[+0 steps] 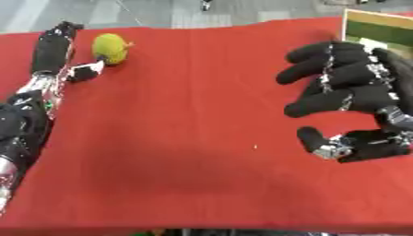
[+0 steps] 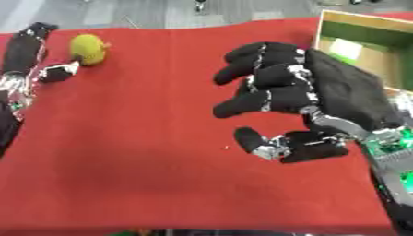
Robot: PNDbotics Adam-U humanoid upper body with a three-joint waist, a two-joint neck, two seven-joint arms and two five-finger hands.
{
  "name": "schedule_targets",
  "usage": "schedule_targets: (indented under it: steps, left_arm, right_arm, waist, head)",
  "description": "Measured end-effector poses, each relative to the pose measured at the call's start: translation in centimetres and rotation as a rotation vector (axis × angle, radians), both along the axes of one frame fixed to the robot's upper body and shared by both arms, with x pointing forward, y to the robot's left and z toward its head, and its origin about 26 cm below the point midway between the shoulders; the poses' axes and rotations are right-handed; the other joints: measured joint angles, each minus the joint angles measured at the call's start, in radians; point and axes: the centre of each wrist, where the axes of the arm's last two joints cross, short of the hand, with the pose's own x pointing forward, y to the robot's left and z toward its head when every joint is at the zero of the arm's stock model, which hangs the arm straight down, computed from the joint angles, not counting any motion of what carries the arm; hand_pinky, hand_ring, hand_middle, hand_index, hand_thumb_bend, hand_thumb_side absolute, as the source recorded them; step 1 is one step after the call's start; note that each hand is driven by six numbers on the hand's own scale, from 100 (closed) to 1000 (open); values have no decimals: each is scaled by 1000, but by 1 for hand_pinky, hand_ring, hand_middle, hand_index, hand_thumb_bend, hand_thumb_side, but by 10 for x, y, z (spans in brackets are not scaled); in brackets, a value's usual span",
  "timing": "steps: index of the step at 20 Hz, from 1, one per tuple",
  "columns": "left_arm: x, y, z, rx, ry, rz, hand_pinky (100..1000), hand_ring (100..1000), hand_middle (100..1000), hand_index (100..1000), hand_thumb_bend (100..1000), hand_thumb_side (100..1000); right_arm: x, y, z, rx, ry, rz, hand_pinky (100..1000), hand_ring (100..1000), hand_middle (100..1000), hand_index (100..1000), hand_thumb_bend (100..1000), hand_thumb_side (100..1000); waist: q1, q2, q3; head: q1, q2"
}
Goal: Pick up the objects with one hand, pass them to the other hand, and then place them into the box on the other side of the table.
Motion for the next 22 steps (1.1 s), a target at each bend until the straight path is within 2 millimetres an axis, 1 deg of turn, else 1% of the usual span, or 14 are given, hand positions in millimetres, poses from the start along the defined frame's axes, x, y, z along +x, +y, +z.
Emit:
schedule_targets:
  steps: [1, 2, 3, 4, 5, 7, 9, 10, 11, 13, 16, 17, 18, 22]
  left_arm:
    - [0, 1, 1, -26, -1, 13, 826, 752, 765, 875, 163, 874]
    - [0, 2, 1, -54, 1, 24, 828, 749, 764, 868, 110, 935]
    - [-1, 3, 0, -82, 7, 34, 827, 744, 760, 862, 100, 961]
    - [-1, 3, -1, -110, 17, 41, 820, 732, 747, 847, 100, 977]
    - [-1, 3, -3, -140, 28, 46, 814, 719, 731, 828, 100, 940]
    - [-2, 4, -6, -194, 52, 53, 777, 625, 623, 737, 100, 714]
    - [-2, 5, -6, -242, 69, 52, 730, 531, 513, 628, 100, 437]
    - [-1, 5, -3, -262, 71, 46, 710, 492, 468, 575, 100, 358]
    - [0, 4, -1, -279, 75, 35, 698, 467, 436, 540, 100, 318]
    - [1, 4, 3, -313, 81, 9, 688, 424, 374, 483, 100, 325]
    - [2, 2, 8, -351, 87, -49, 688, 407, 347, 456, 100, 351]
    - [3, 1, 11, -363, 86, -72, 686, 399, 334, 445, 100, 490]
    - [4, 0, 13, -370, 86, -97, 686, 397, 332, 442, 100, 364]
    - [6, -5, 23, -385, 91, -209, 689, 393, 325, 437, 100, 377]
  right_arm:
    - [0, -1, 1, 0, 0, -5, 832, 778, 470, 797, 100, 102]
    - [0, 0, 1, 0, -2, -8, 831, 780, 465, 797, 100, 110]
    - [0, 0, 2, 0, -5, -11, 830, 781, 462, 796, 100, 114]
    - [0, 0, 3, 2, -8, -15, 830, 783, 459, 796, 100, 118]
    - [0, 1, 3, 5, -8, -18, 829, 784, 457, 795, 100, 121]
    - [0, 2, 3, 10, -8, -21, 828, 786, 454, 795, 100, 126]
    - [0, 4, 4, 12, -12, -24, 828, 787, 452, 795, 100, 129]
    - [0, 5, 5, 15, -13, -23, 828, 787, 452, 795, 100, 131]
    - [0, 5, 5, 16, -13, -24, 828, 787, 452, 795, 100, 130]
    - [0, 5, 5, 14, -14, -27, 828, 786, 462, 795, 100, 131]
    - [0, 5, 5, 13, -13, -30, 829, 784, 467, 795, 100, 129]
    - [0, 5, 5, 14, -12, -31, 830, 782, 469, 795, 100, 151]
    - [0, 5, 5, 14, -11, -31, 830, 781, 470, 796, 100, 123]
    - [0, 4, 3, 14, -3, -36, 831, 778, 473, 796, 100, 115]
  waist:
    - [0, 9, -7]
    - [0, 17, -13]
    - [0, 24, -19]
    - [0, 29, -25]
    - [0, 35, -30]
    - [0, 50, -39]
    - [0, 55, -40]
    - [0, 55, -41]
    - [0, 55, -41]
    - [0, 55, -40]
    - [0, 55, -36]
    - [0, 55, -34]
    - [0, 55, -31]
    - [0, 54, -16]
  head:
    - [2, -9]
    - [4, -18]
    - [7, -28]
    - [9, -37]
    - [12, -46]
    - [15, -62]
    - [17, -70]
    - [18, -72]
    - [19, -74]
    - [20, -75]
    - [22, -74]
    - [23, -74]
    - [23, -72]
    - [23, -53]
